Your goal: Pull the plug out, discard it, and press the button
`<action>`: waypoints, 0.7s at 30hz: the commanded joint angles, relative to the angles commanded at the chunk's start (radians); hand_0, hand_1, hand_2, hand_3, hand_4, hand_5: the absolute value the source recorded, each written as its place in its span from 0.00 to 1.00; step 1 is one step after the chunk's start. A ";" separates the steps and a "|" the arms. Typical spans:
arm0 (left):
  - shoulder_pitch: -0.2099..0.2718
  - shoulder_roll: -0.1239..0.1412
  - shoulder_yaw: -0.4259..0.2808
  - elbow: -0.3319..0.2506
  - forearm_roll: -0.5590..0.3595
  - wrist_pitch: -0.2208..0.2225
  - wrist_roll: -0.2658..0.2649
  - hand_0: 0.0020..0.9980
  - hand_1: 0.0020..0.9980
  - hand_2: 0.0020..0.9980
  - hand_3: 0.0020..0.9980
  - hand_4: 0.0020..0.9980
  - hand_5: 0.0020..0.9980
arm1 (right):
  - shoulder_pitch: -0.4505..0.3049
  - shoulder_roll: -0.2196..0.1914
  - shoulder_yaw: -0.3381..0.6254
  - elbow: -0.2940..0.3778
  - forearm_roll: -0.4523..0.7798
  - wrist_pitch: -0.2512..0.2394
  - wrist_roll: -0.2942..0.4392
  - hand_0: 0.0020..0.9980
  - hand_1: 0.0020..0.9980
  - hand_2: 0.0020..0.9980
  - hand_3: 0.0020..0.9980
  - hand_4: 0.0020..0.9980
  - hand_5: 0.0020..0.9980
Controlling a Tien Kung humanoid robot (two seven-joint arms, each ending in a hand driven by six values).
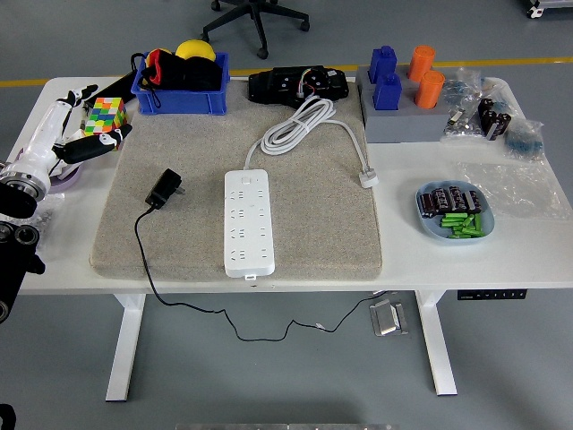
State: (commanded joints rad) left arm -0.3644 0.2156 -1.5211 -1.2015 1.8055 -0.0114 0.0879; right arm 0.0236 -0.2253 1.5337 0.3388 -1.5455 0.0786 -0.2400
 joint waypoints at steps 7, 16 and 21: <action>0.010 -0.006 0.001 -0.002 0.001 -0.004 0.006 0.99 1.00 0.97 0.95 0.85 0.41 | -0.008 0.002 0.006 0.001 0.000 0.001 -0.001 0.77 0.73 0.72 0.71 0.89 0.66; 0.015 -0.007 -0.002 -0.001 0.005 -0.006 0.008 0.99 1.00 0.97 0.94 0.85 0.42 | -0.013 0.003 0.010 0.002 -0.001 0.002 -0.001 0.77 0.73 0.72 0.71 0.89 0.66; 0.017 -0.008 -0.005 -0.001 0.007 -0.007 0.011 0.99 1.00 0.97 0.94 0.85 0.42 | -0.015 0.004 0.015 0.001 -0.003 0.002 -0.001 0.77 0.73 0.72 0.71 0.89 0.66</action>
State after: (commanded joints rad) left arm -0.3475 0.2076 -1.5259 -1.2027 1.8120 -0.0187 0.0988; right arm 0.0083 -0.2211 1.5487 0.3396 -1.5484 0.0802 -0.2409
